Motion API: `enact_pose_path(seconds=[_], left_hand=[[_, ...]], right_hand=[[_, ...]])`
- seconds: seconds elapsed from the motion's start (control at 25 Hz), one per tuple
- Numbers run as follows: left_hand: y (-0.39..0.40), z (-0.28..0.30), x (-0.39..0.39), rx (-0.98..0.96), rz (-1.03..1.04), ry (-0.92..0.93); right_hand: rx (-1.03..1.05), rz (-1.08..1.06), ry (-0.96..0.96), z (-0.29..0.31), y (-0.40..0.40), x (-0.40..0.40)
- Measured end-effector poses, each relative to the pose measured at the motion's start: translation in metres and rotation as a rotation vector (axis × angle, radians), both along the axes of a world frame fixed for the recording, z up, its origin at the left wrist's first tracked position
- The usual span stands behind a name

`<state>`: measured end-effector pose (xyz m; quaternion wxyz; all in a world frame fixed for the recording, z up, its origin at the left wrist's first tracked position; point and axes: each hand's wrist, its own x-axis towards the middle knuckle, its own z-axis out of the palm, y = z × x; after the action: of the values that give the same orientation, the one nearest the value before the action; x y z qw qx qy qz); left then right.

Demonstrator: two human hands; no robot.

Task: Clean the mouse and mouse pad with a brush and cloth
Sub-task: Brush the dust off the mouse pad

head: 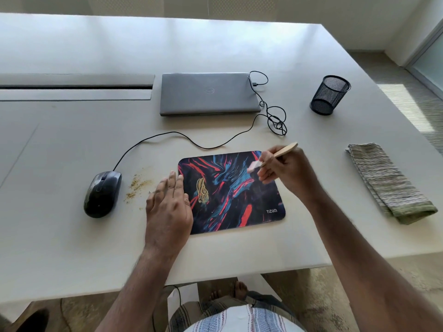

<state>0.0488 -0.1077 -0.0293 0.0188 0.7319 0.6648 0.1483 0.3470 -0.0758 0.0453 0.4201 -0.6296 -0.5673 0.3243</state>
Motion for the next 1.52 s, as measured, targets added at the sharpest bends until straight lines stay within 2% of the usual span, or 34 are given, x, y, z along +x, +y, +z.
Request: enact_pose_path(seconds=[0.16, 0.28, 0.32, 0.44, 0.52, 0.6, 0.68, 0.76, 0.84, 0.92, 1.0, 1.08, 1.12, 1.2, 1.32, 1.36, 1.48, 1.52], left_hand=[[0.000, -0.001, -0.001, -0.003, 0.006, -0.004], [0.000, -0.001, 0.000, -0.013, 0.004, -0.013], [0.000, -0.001, -0.001, -0.012, 0.003, -0.011], [0.000, 0.000, -0.001, -0.019, -0.001, -0.002], [0.000, 0.000, -0.001, -0.017, -0.001, 0.002], [0.000, 0.000, -0.001, -0.015, 0.000, 0.007], [0.000, 0.000, -0.001, -0.013, -0.004, 0.008], [0.000, 0.000, -0.002, -0.008, -0.008, 0.006], [0.000, 0.000, -0.001, 0.003, -0.006, 0.008], [0.000, 0.001, -0.001, 0.009, 0.004, 0.008], [0.000, 0.001, 0.000, 0.003, 0.001, 0.003], [0.000, 0.001, -0.001, 0.008, 0.002, 0.008], [0.000, 0.001, -0.001, 0.012, 0.001, 0.008], [0.000, 0.000, -0.001, 0.014, 0.003, 0.009], [0.000, 0.000, -0.001, 0.011, 0.002, 0.006], [0.000, 0.000, 0.000, 0.013, 0.004, 0.004], [0.000, 0.001, 0.000, 0.019, 0.011, -0.001], [0.000, 0.000, 0.000, 0.015, 0.008, 0.003]], right_hand=[[0.030, -0.065, -0.134, 0.002, -0.007, -0.006], [-0.052, 0.208, 0.008, 0.009, -0.018, -0.025], [-0.065, 0.276, 0.002, 0.010, -0.021, -0.032], [-0.069, 0.356, -0.205, 0.008, -0.026, -0.033], [-0.155, 0.427, -0.260, 0.012, -0.025, -0.020], [-0.204, 0.429, -0.196, 0.017, -0.025, -0.013], [-0.080, 0.361, -0.126, 0.016, -0.027, -0.021], [0.004, 0.381, -0.168, 0.012, -0.030, -0.031], [-0.126, 0.493, -0.196, 0.009, -0.031, -0.030], [-0.204, 0.510, -0.064, 0.012, -0.031, -0.027], [-0.051, 0.386, -0.020, 0.011, -0.033, -0.034], [0.024, 0.369, -0.101, 0.006, -0.035, -0.041], [-0.042, 0.436, -0.124, 0.006, -0.035, -0.041], [-0.182, 0.546, -0.053, 0.007, -0.035, -0.037], [-0.026, 0.394, -0.039, 0.005, -0.033, -0.038], [-0.029, 0.403, -0.063, 0.004, -0.034, -0.040], [-0.220, 0.611, -0.019, 0.005, -0.033, -0.044], [-0.189, 0.573, 0.007, 0.004, -0.033, -0.045]])
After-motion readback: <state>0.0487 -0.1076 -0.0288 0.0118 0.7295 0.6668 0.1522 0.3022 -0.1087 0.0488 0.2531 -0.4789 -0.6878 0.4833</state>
